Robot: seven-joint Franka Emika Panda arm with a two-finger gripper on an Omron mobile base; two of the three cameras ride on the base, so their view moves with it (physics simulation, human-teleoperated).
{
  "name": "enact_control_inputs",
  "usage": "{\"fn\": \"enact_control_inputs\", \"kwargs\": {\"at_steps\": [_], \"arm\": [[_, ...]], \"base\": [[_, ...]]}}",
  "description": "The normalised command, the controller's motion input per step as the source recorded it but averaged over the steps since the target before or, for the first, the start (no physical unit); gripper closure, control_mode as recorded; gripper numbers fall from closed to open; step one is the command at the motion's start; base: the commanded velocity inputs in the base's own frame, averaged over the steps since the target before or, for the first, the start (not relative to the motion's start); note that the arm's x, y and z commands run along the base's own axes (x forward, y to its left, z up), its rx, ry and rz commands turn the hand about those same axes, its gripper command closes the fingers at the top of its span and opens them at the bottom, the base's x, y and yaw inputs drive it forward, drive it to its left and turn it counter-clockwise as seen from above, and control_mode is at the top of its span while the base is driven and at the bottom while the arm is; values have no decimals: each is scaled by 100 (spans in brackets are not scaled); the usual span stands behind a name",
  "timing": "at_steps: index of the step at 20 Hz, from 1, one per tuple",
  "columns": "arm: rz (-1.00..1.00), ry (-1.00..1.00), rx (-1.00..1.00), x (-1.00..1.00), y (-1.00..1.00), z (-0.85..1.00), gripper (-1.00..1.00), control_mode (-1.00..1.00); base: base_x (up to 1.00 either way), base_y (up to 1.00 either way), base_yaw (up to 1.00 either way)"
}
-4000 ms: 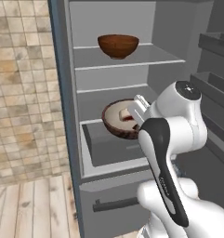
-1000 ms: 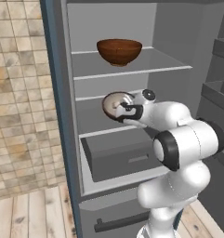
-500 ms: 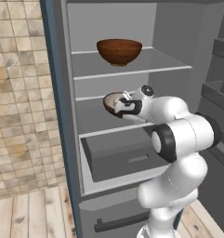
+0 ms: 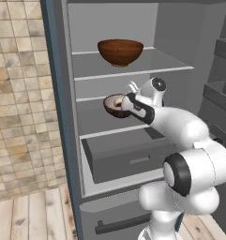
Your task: Place the bowl with the lemon and mushroom on the top shelf of the fridge. Place the bowl with the chicken drumstick and steak on the second highest shelf of the fridge.
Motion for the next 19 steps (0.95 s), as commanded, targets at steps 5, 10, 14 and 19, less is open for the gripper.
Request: {"fn": "enact_control_inputs", "kwargs": {"at_steps": [5, 10, 14, 19], "arm": [[0, -17, 0, -100, 0, 55, -100, -100], [0, -7, 0, -100, 0, 23, -100, -100], [0, -1, 0, -100, 0, 34, -100, -100], [0, 0, 0, -100, 0, 65, -100, -100]], "base": [[0, 0, 0], [0, 0, 0], [0, 0, 0], [0, 0, 0]]}}
